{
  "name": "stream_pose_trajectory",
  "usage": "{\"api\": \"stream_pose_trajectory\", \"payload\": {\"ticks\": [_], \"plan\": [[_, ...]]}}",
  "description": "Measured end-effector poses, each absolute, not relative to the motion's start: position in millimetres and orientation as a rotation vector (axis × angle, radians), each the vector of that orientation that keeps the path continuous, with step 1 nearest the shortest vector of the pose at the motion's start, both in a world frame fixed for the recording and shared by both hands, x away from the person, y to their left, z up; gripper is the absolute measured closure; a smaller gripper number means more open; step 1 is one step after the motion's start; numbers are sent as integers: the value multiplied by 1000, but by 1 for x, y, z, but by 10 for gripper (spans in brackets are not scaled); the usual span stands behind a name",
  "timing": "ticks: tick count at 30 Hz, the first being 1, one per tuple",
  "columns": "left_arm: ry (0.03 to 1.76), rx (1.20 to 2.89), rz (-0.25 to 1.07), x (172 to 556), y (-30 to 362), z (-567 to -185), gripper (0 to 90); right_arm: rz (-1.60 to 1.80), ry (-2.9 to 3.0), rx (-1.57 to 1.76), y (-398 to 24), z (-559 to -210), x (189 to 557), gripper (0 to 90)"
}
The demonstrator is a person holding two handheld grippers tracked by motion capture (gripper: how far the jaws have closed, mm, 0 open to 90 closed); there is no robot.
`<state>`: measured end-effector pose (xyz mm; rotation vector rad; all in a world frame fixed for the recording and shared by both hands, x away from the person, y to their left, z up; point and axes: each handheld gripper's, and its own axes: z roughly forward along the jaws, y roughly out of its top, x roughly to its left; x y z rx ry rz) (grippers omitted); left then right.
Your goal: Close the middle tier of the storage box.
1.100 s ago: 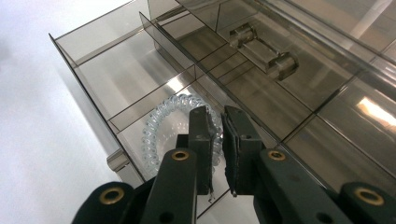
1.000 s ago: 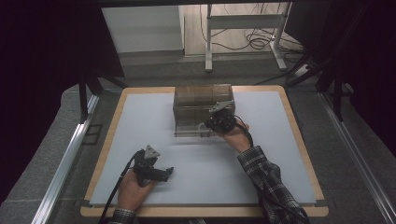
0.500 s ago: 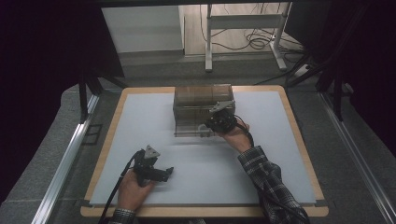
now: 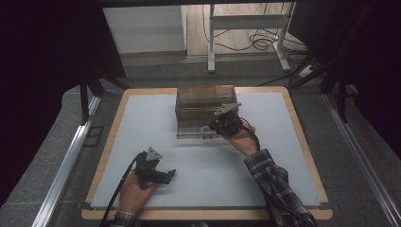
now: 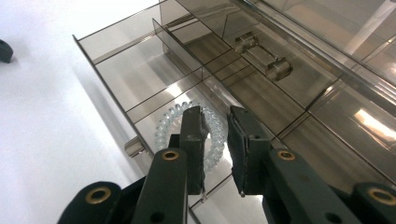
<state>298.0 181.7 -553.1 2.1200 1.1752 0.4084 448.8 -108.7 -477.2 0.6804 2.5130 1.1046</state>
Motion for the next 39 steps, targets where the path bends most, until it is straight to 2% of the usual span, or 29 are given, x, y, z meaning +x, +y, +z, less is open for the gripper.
{"api": "stream_pose_trajectory", "payload": {"ticks": [11,39], "plan": [[1175,2118,408,298,182,-553,0,1132,2516,644,-111,-472,437,731],[1173,2120,410,298,182,-553,0,1154,2544,566,-117,-470,408,632]]}}
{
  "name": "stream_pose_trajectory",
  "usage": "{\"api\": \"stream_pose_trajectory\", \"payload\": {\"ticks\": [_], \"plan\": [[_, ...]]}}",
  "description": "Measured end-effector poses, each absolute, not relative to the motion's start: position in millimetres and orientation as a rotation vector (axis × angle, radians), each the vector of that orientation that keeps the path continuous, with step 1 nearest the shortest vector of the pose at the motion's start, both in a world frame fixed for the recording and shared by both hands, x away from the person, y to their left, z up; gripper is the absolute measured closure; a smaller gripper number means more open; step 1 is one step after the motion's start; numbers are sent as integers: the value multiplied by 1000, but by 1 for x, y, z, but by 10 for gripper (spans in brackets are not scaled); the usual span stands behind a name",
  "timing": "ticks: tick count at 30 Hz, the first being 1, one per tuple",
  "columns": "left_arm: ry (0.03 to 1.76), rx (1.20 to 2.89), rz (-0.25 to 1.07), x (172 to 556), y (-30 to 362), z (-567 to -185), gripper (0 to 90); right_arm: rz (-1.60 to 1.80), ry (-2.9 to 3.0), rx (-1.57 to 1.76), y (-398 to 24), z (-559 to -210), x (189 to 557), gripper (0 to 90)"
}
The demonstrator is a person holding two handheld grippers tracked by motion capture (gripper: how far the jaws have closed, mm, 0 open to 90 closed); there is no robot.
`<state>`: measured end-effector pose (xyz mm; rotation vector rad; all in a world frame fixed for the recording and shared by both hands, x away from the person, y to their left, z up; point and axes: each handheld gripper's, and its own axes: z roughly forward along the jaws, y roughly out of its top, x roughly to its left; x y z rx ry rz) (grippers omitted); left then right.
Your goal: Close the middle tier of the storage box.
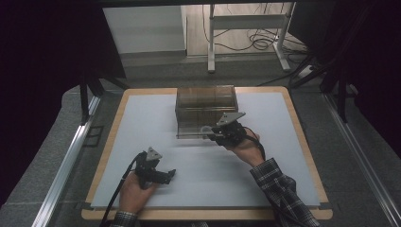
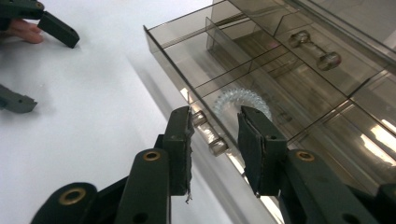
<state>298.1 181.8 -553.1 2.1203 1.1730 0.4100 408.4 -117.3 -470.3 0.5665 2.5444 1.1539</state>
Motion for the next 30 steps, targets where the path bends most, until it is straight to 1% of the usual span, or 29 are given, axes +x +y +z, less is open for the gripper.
{"api": "stream_pose_trajectory", "payload": {"ticks": [10,18,22,30], "plan": [[1176,2118,408,298,182,-553,0,1150,2565,552,-119,-476,401,596],[1176,2118,408,298,182,-553,0,1146,2578,558,-121,-481,398,595],[1176,2118,408,298,182,-553,0,1138,2581,559,-123,-484,398,628],[1176,2120,407,298,182,-553,0,1122,2597,600,-126,-495,402,738]]}}
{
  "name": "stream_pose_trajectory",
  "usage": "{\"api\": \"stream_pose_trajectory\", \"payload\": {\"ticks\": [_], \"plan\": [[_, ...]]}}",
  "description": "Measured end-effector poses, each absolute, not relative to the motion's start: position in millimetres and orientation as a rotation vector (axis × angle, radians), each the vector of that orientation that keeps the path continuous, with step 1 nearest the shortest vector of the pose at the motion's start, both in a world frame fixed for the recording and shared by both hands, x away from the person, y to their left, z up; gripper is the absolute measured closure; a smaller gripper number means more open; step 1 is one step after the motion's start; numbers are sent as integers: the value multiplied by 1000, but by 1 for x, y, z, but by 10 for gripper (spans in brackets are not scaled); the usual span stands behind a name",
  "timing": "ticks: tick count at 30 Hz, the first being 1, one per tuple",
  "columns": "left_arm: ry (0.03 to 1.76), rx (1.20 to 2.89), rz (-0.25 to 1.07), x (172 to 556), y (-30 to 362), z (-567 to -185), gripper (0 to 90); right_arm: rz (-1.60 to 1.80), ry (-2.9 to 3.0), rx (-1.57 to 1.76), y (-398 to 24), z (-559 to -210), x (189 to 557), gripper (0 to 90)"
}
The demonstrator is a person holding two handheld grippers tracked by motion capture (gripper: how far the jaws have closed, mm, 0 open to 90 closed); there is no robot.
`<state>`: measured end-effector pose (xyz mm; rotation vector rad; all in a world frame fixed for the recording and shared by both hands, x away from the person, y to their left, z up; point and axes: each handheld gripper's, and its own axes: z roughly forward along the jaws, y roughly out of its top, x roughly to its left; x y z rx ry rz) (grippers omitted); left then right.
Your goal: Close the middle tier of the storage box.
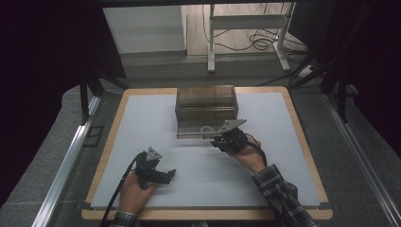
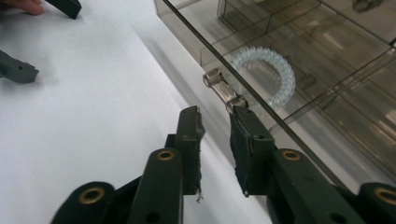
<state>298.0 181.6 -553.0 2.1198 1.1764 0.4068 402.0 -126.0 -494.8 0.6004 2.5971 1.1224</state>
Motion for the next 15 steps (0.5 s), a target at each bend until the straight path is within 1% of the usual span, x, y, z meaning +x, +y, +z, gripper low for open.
{"api": "stream_pose_trajectory", "payload": {"ticks": [10,15], "plan": [[1176,2120,407,298,182,-553,0,1090,2609,640,-125,-508,411,869],[1176,2120,407,298,182,-553,0,1084,2602,654,-123,-512,415,883]]}}
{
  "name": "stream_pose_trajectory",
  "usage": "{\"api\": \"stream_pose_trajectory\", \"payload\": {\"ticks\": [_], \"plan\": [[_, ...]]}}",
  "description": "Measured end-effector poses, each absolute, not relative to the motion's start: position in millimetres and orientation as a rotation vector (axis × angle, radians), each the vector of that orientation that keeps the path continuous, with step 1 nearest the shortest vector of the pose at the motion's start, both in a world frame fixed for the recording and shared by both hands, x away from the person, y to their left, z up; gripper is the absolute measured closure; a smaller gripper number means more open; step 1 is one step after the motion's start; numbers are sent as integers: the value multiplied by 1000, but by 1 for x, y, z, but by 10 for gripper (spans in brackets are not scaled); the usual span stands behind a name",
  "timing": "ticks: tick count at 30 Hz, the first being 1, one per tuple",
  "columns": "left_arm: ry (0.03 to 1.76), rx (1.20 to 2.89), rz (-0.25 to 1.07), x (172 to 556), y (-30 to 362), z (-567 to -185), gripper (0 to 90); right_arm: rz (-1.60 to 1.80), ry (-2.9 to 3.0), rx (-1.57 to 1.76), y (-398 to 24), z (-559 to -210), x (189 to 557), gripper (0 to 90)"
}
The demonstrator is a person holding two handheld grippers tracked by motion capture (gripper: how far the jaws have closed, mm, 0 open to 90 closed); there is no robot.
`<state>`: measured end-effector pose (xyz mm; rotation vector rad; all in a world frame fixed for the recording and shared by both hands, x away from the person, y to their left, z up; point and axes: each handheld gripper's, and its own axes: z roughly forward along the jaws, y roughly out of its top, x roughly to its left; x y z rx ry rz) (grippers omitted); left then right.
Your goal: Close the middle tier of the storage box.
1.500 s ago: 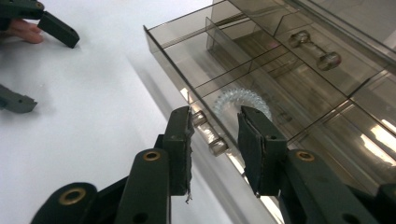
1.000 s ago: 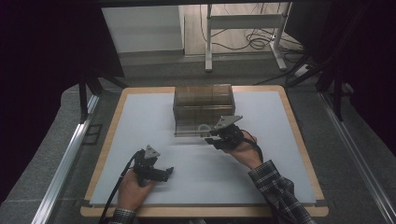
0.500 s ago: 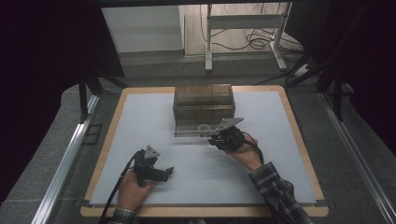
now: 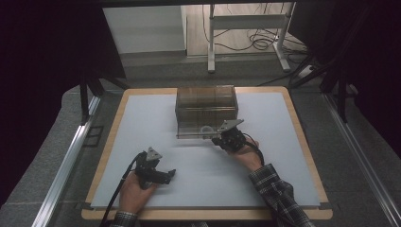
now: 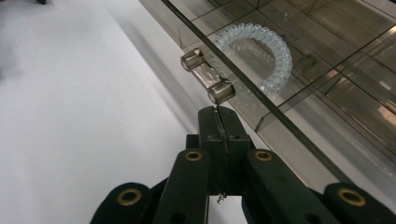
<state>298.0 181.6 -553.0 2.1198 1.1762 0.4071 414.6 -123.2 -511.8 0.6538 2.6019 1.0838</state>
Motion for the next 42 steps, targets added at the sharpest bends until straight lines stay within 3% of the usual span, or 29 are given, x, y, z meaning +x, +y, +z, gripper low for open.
{"api": "stream_pose_trajectory", "payload": {"ticks": [42], "plan": [[1176,2119,408,298,182,-553,0,1100,2565,669,-118,-514,423,883]]}}
